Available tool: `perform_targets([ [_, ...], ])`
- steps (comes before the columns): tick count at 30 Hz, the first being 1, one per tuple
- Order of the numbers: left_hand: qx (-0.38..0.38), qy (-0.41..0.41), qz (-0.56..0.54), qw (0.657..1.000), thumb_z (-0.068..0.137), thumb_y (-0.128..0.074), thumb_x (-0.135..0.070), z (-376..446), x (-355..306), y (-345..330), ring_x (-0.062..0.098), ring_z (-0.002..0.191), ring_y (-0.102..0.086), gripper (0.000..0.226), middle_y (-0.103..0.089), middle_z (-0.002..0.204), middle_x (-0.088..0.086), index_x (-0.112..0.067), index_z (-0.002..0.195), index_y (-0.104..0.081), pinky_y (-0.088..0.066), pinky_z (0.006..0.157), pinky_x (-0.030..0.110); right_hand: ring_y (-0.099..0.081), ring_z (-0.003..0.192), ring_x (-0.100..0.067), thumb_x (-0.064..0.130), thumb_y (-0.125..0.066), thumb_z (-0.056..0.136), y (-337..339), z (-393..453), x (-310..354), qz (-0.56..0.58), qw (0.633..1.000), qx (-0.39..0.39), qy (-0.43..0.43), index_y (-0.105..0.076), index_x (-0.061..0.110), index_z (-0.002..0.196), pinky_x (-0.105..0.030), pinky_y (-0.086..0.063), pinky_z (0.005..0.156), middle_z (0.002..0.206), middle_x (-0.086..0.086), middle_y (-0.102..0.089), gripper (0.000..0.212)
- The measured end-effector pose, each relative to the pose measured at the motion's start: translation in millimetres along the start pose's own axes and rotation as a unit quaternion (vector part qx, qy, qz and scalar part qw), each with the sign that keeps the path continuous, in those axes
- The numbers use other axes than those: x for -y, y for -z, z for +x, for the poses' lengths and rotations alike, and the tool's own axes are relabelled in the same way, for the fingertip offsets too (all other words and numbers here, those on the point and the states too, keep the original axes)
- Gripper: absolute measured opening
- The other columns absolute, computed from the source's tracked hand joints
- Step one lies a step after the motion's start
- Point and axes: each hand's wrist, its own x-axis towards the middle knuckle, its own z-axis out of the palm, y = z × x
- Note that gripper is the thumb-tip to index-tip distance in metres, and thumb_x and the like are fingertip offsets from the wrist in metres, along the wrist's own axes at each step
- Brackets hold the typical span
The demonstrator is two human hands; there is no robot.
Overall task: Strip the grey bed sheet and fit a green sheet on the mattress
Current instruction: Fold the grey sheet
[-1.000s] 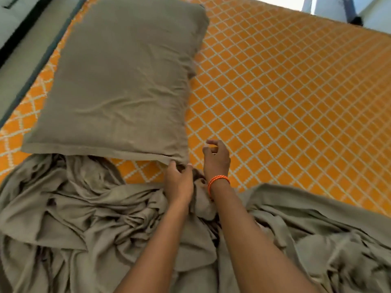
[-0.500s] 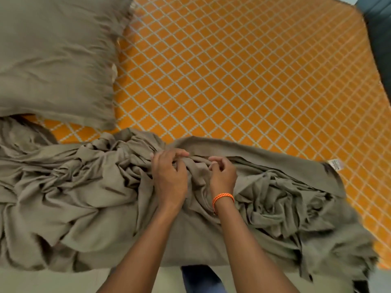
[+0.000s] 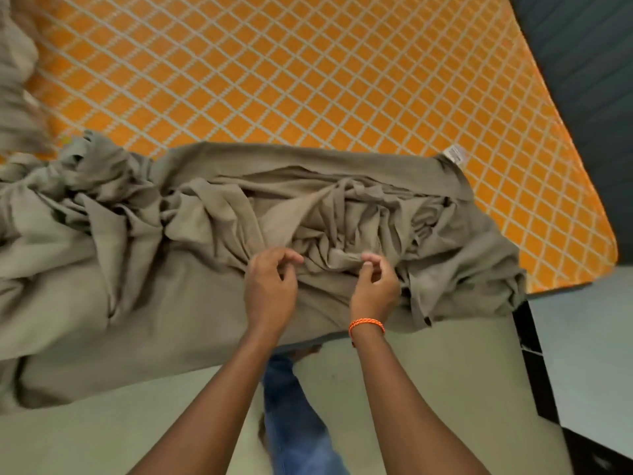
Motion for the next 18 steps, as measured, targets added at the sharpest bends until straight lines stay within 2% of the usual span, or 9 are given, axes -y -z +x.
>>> perform_targets([
  [2, -0.017, 0.006, 0.043, 0.999, 0.09, -0.063, -0.006, -21, -4, -15, 0.01, 0.095, -0.058, 0.028, -0.067, 0.091, -0.019, -0.034, 0.088, -0.071, -0.05, 0.091, 0.046, -0.062, 0.091, -0.018, 0.005, -0.063, 0.089, 18, 0, -19, -0.036, 0.998, -0.026, 0.048, -0.069, 0.021, 0.109, -0.041, -0.055, 0.084, 0.104, 0.001, -0.064, 0.026],
  [5, 0.0, 0.005, 0.065, 0.998, 0.09, -0.065, -0.011, -50, -5, -41, 0.011, 0.088, -0.059, 0.028, -0.065, 0.086, -0.02, -0.039, 0.084, -0.067, -0.048, 0.088, 0.044, -0.055, 0.109, -0.03, 0.012, -0.074, 0.078, 48, -3, -44, -0.171, 0.979, -0.083, 0.073, -0.058, 0.017, 0.129, -0.046, -0.049, 0.092, 0.121, -0.007, -0.057, 0.054],
  [8, 0.057, 0.033, 0.02, 0.998, 0.093, -0.064, -0.015, -83, -2, -70, 0.006, 0.075, -0.06, 0.026, -0.068, 0.084, -0.02, -0.039, 0.086, -0.069, -0.051, 0.076, 0.037, -0.048, 0.122, -0.035, 0.02, -0.082, 0.071, 79, -4, -72, -0.273, 0.955, -0.116, -0.022, -0.047, 0.02, 0.14, -0.05, -0.044, 0.09, 0.139, -0.011, -0.047, 0.077],
  [10, 0.1, 0.07, -0.012, 0.993, 0.095, -0.062, -0.012, -102, -7, -90, 0.005, 0.072, -0.062, 0.026, -0.071, 0.083, -0.015, -0.034, 0.088, -0.073, -0.049, 0.069, 0.03, -0.048, 0.121, -0.033, 0.024, -0.085, 0.072, 101, 2, -98, -0.264, 0.957, -0.114, -0.049, -0.055, 0.024, 0.133, -0.049, -0.043, 0.088, 0.138, -0.009, -0.047, 0.068],
  [13, 0.147, 0.087, -0.047, 0.984, 0.096, -0.06, -0.007, -125, -17, -116, 0.006, 0.077, -0.067, 0.028, -0.073, 0.083, -0.015, -0.028, 0.089, -0.075, -0.053, 0.071, 0.028, -0.049, 0.112, -0.022, 0.022, -0.079, 0.079, 131, 16, -128, -0.211, 0.972, -0.094, 0.033, -0.072, 0.024, 0.106, -0.046, -0.041, 0.087, 0.125, -0.004, -0.055, 0.028],
  [16, 0.165, 0.084, -0.073, 0.98, 0.095, -0.058, -0.003, -136, -23, -132, 0.003, 0.081, -0.069, 0.028, -0.074, 0.082, -0.013, -0.024, 0.09, -0.076, -0.057, 0.078, 0.027, -0.057, 0.098, -0.025, 0.02, -0.07, 0.085, 142, 35, -130, -0.157, 0.977, -0.055, 0.137, -0.071, 0.013, 0.094, -0.042, -0.046, 0.082, 0.106, -0.006, -0.064, 0.011],
  [18, 0.158, 0.084, -0.091, 0.98, 0.097, -0.058, -0.005, -138, -27, -134, 0.003, 0.083, -0.07, 0.026, -0.075, 0.084, -0.009, -0.023, 0.094, -0.077, -0.057, 0.08, 0.028, -0.057, 0.085, -0.026, 0.016, -0.067, 0.09, 141, 37, -116, -0.104, 0.981, -0.032, 0.161, -0.064, 0.008, 0.087, -0.045, -0.049, 0.077, 0.091, -0.005, -0.062, 0.008],
])
